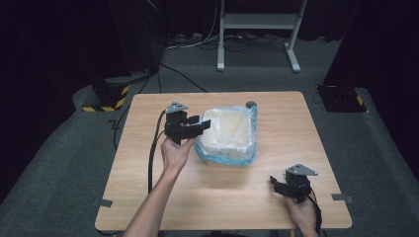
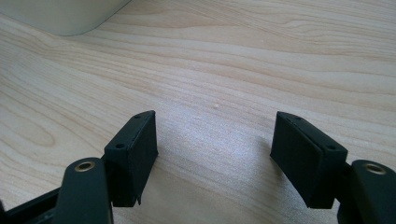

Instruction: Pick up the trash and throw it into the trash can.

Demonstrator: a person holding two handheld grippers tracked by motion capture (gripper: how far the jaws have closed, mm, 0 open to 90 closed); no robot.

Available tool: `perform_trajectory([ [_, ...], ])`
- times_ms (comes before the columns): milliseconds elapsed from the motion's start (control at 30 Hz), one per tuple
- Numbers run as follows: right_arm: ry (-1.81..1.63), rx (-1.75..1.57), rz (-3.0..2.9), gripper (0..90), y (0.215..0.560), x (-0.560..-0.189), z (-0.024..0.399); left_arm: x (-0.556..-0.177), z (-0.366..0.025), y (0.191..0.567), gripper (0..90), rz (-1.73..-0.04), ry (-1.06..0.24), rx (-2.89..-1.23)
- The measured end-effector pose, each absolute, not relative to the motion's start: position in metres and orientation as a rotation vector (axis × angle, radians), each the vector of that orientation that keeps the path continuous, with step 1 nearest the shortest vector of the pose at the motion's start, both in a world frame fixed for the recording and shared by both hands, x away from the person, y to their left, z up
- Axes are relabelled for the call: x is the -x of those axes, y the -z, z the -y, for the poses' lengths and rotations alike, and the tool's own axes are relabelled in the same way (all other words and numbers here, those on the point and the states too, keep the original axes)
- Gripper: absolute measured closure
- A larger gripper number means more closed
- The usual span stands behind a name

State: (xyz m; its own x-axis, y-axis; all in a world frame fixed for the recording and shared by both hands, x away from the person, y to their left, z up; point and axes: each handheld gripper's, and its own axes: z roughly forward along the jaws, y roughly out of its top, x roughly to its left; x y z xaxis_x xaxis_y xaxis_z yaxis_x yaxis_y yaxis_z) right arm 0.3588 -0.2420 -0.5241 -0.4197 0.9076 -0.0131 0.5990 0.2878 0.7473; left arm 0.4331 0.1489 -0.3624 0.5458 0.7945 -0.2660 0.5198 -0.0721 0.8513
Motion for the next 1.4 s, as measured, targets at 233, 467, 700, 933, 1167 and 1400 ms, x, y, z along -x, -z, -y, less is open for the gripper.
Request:
perform_trajectory([
  [233,-0.943,-1.349,-2.124,31.0,0.524,-0.359,0.242,-0.409,-0.166,0.366,38.9,-1.116,-0.388,-1.731],
  [467,-0.944,-1.348,-2.124,31.0,0.524,-0.359,0.242,-0.393,-0.18,0.37,37.4,-1.135,-0.415,-1.718],
  [700,-0.943,-1.348,-2.124,31.1,0.524,-0.359,0.242,-0.372,-0.19,0.381,35.6,-1.152,-0.422,-1.714],
  [933,-0.943,-1.348,-2.124,31.0,0.524,-0.359,0.242,-0.356,-0.195,0.395,34.7,-1.165,-0.471,-1.72],
  [1167,-0.943,-1.348,-2.125,31.0,0.524,-0.359,0.242,-0.346,-0.201,0.407,34.3,-1.181,-0.501,-1.722],
  [1400,-0.943,-1.348,-2.124,31.0,0.524,-0.359,0.242,-0.341,-0.203,0.421,34.1,-1.205,-0.535,-1.711],
])
